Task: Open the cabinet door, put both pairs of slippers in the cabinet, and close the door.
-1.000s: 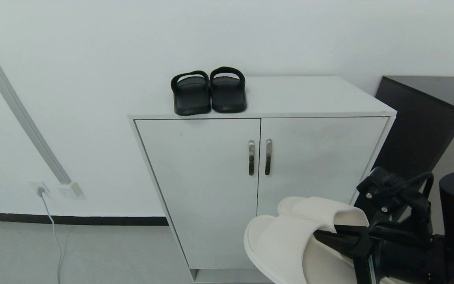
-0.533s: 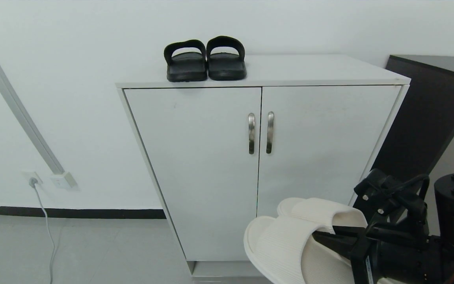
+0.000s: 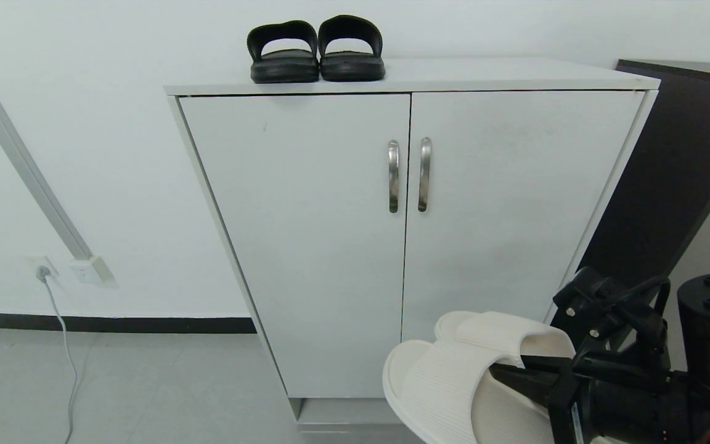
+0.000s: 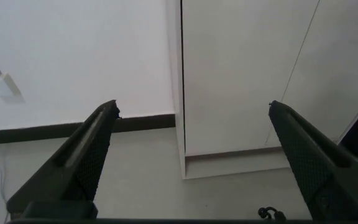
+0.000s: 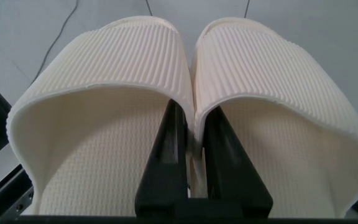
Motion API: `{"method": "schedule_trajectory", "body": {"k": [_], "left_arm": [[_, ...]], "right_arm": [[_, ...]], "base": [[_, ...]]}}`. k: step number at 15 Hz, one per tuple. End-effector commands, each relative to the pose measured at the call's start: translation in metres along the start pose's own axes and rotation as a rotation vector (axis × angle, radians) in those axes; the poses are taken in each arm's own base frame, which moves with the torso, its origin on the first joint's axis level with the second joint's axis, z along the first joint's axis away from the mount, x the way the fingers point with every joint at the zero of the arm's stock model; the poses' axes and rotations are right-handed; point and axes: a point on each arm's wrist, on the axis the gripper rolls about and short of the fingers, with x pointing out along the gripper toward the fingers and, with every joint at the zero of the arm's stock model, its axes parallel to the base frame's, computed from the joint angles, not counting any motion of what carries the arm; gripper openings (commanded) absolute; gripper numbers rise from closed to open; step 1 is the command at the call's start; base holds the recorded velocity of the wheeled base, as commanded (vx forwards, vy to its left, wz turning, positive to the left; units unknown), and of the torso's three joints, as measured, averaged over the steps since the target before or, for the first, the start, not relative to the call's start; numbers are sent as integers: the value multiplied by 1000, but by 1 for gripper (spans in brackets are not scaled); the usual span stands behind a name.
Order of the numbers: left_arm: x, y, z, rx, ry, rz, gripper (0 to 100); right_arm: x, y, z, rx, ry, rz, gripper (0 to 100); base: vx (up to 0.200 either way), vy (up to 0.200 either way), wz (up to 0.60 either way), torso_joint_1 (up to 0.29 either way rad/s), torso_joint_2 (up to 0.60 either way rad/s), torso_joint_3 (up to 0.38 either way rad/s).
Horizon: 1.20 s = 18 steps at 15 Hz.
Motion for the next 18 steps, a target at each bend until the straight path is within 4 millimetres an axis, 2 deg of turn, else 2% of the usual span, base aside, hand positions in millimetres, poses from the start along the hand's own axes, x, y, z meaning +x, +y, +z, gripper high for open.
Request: {"method": "schedule_trajectory", "body": {"k": [1,2,3,5,7,11,15,18], "left_arm": [[-3,0,12,-6,-55,3,100],[-15,1,47,-39,-185,6,100],[-22,2,74,-61,-187,-3,100],[-6,3,76,-55,-27,-44,100],[10,1,73,-47,55,-186,100],[46,-1,97,-57,81,-373,100],[114,-7,123,-62,79,-589,100],[140,-20,123,-66,104,-695,100]], "right_arm": [[1,0,-1,-2,4,-3,0],[1,0,-1,-1,6,-3,0],[1,0,0,-2,3,-3,0],[0,0,1,-2,-5,-3,0],[-1,0,2,-3,-10,-6,0],[0,0,3,-23,-10,-3,0],[-3,0,4,-21,-43,-3,0],[-2,1,2,-24,-34,2,0]], "base": [[0,0,0,0,0,0],[0,0,0,0,0,0],[0,0,0,0,0,0],[0,0,0,0,0,0],[0,0,0,0,0,0],[0,0,0,0,0,0],[0,0,0,0,0,0],[0,0,0,0,0,0]]}}
